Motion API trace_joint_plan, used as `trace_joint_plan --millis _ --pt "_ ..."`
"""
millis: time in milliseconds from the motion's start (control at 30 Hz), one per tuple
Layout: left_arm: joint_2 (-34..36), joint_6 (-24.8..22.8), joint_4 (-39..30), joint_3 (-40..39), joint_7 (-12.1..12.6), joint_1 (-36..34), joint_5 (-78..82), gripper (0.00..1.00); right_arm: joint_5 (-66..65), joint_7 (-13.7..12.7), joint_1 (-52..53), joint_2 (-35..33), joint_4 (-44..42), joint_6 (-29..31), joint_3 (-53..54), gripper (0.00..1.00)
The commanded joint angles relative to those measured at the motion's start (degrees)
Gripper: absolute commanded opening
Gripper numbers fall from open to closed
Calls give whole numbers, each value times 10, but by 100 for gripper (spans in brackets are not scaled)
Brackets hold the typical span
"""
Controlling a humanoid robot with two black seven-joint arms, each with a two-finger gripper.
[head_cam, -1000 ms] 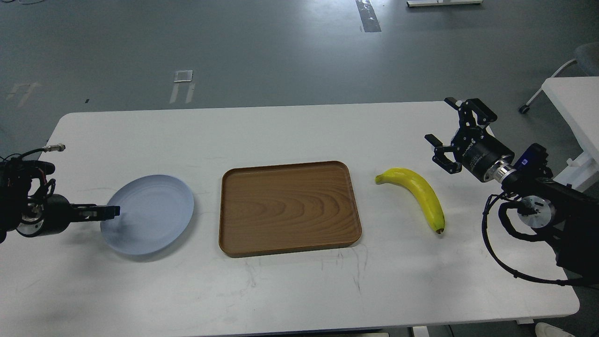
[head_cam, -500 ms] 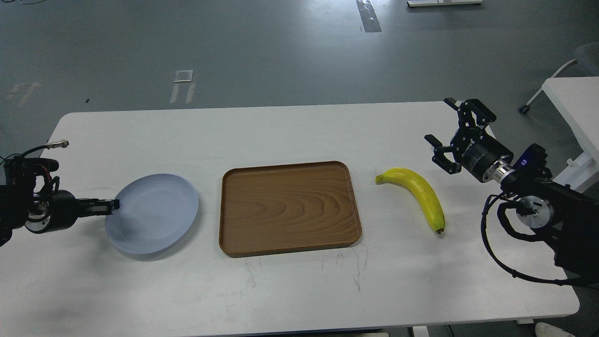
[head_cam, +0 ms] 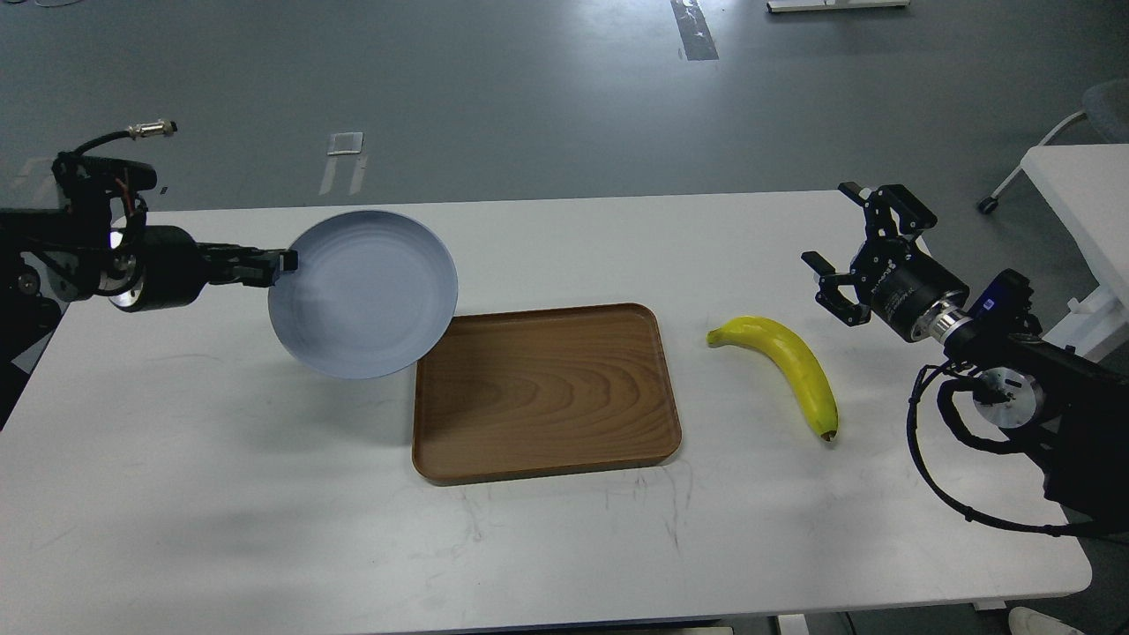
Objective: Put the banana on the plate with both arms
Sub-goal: 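Carry the plate with the left gripper onto the wooden tray, then release the plate and raise the left gripper away from the tray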
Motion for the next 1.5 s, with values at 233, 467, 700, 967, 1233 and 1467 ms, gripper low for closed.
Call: trace_joint_plan --millis 233,467,700,967,1233,1467 --pt "-126 -32 -19 62 22 -77 5 0 0 0 0 0 1 0 0 100" --pt "-238 -33 57 111 28 -91 5 0 0 0 -2 -3 1 0 -1 100" --pt "-318 -46 126 126 28 -88 2 0 0 0 -5 -7 1 0 -1 100" --pt "-373 -46 192 127 27 -82 -1 0 0 0 -6 -8 1 0 -1 100" --pt "-396 -42 230 164 24 -82 -7 0 0 0 -9 -8 1 0 -1 100" --pt "-397 -42 237 164 24 -77 -9 0 0 0 -9 -8 1 0 -1 100"
